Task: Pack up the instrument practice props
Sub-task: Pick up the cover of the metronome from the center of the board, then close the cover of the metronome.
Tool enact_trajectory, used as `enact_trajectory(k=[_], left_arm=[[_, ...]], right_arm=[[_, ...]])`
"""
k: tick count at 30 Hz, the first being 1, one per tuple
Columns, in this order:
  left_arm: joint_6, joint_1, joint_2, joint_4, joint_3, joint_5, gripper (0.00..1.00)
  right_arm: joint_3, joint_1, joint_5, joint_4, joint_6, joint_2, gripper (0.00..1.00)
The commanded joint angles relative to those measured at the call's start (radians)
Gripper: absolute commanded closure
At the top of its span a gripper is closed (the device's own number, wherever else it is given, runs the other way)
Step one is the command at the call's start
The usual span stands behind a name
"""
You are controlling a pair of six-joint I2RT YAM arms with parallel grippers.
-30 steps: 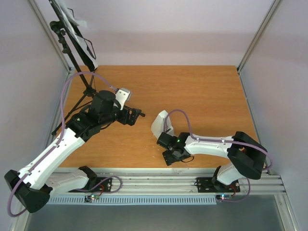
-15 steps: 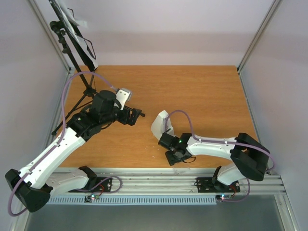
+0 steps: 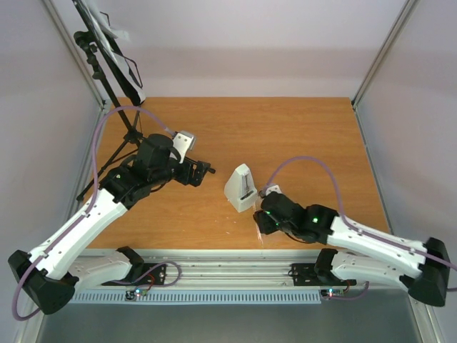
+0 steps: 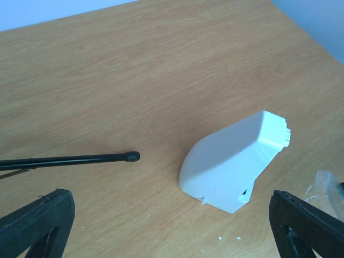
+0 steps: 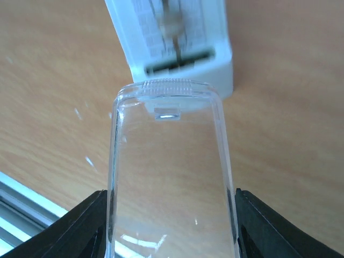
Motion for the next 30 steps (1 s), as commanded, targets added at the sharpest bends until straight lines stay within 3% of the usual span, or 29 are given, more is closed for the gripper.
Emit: enact_trajectory(k=[1,7,11,15,23,30], left_arm=[[-0.068,-0.001,0.000,0.011,0.010,0.051,0.01],[-0.200,-0.024,-0.030,0.170,-0.113,0.090,0.01],[-0.264,-0.026,-0.034,0.350,-0.253,0.157,0.01],[-0.251,-0.027,-0.019,0.415,-0.299,0.163,0.01],[-0.202,-0.022,-0.014,0.481,-0.348,0.198,0.01],[-0.206,-0.008,0.002,0.535,-0.372,0.247,0.01]], right_arm=[[-0.029,0.001,0.149,0.153,-0.132,-0.146,0.44],[-0.138,0.001,0.232,0.629,-0.334,-0.208,0.44],[-0.220,0.001,0.237,0.977,-0.464,-0.168,0.44],[-0.304,0.001,0.218,1.267,-0.555,-0.088,0.44],[-0.345,0.000,0.203,1.507,-0.632,0.049,0.43],[-0.396,-0.043,0.206,1.524,-0.621,0.035,0.43]])
